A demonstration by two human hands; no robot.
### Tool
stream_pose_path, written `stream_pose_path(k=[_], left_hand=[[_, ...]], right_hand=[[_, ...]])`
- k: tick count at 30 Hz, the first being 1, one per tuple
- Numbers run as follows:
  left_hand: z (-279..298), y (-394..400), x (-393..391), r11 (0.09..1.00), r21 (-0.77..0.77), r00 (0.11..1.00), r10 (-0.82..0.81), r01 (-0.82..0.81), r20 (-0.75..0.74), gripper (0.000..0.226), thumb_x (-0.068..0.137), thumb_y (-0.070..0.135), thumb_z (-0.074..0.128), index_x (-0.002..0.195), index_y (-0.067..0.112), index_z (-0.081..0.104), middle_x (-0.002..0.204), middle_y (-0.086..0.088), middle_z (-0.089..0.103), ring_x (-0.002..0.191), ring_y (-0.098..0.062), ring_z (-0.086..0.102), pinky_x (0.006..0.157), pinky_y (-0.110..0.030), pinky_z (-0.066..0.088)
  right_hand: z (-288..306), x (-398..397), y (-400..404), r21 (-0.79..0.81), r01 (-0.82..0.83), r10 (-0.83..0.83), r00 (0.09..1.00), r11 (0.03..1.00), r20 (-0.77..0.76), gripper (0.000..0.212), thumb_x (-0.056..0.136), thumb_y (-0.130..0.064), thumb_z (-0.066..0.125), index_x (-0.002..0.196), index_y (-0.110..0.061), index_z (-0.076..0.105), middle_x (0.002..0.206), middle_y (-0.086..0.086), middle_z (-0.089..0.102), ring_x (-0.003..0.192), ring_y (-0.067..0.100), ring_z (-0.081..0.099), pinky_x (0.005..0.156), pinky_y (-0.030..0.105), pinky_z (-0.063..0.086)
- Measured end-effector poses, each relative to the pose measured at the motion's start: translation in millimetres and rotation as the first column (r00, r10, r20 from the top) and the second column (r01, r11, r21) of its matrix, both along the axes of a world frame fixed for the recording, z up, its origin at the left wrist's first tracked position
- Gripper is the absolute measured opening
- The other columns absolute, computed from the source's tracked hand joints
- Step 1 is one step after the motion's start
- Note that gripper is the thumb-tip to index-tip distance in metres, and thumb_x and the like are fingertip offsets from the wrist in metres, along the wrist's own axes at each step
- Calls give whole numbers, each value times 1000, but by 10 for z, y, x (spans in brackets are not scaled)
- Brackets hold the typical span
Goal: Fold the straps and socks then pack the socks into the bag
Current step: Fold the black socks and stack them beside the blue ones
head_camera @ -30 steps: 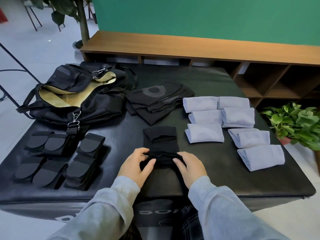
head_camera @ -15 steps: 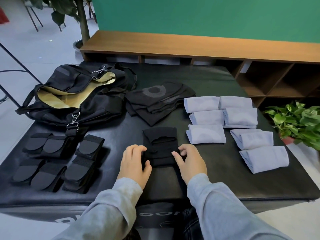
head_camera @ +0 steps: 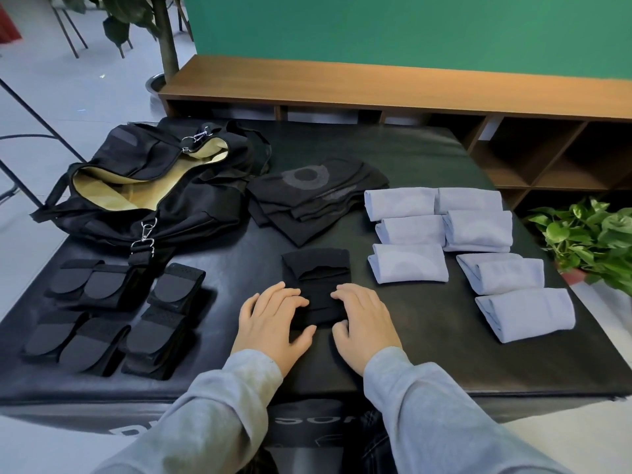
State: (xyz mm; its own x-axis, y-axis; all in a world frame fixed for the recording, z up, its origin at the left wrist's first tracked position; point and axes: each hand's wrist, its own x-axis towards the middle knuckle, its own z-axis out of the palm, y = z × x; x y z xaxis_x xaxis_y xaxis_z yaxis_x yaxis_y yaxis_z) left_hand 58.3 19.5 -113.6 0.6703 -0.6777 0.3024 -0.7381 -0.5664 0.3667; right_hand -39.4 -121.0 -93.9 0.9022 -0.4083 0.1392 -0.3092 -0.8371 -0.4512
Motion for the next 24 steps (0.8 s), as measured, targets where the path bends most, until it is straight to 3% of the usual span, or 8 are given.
stream_pose_path(k=[5, 7, 9, 13, 17, 20, 24], left_hand=[[-17, 13, -1, 992, -116, 998, 37, -43, -54, 27, 71, 28, 54, 97, 26, 62, 109, 12, 62, 116, -5, 39, 97, -19, 17], [1, 28, -14, 982, -178, 997, 46, -56, -60, 24, 71, 30, 50, 92, 25, 62, 104, 11, 60, 109, -7, 41, 93, -17, 18], [24, 51, -34, 965, -256, 995, 46, -66, -85, 23, 70, 35, 47, 85, 24, 61, 104, 12, 53, 107, -10, 40, 93, -19, 20], [49, 100, -56, 934, -356, 986, -29, -33, -167, 13, 68, 34, 48, 77, 26, 53, 118, 20, 39, 118, -8, 35, 95, -31, 28], [86, 117, -53, 935, -352, 968, -128, 45, -216, 10, 70, 33, 47, 79, 34, 42, 120, 23, 49, 128, 0, 34, 99, -25, 23], [93, 120, -55, 946, -318, 952, -160, 72, -260, 8, 72, 35, 44, 79, 36, 41, 115, 28, 53, 126, 7, 33, 102, -16, 21], [87, 114, -19, 963, -269, 913, -112, 3, -392, 8, 74, 45, 41, 81, 41, 44, 108, 25, 56, 113, -4, 48, 96, -29, 38]], right_hand=[[-20, -15, -19, 109, 49, -57, 996, 993, 69, 27, 88, -12, 53, 113, -16, 61, 121, -8, 54, 116, 8, 40, 98, 11, 23], [-16, -28, -23, 151, 68, -83, 992, 986, 92, 20, 86, -21, 53, 101, -16, 64, 102, -12, 55, 99, 6, 42, 91, 15, 34], [-1, -50, -6, 177, 84, -111, 983, 981, 147, 25, 80, -34, 49, 87, -16, 64, 89, -15, 49, 89, 5, 38, 82, 13, 36], [4, -93, 27, 146, 84, -119, 960, 986, 253, 23, 72, -37, 51, 71, -15, 59, 100, -15, 46, 98, 5, 37, 81, 12, 35], [22, -84, 24, 188, 44, -84, 974, 981, 209, 27, 76, -38, 46, 79, -16, 60, 110, -19, 51, 103, -1, 45, 90, 22, 40], [53, -90, 17, 247, 53, -85, 989, 967, 123, 21, 87, -28, 52, 103, -20, 63, 104, -19, 53, 100, 0, 49, 89, 15, 38], [79, -42, -22, 223, 114, -123, 992, 968, 27, 19, 94, -32, 48, 108, -22, 56, 95, -12, 54, 89, 6, 49, 77, 15, 35]])
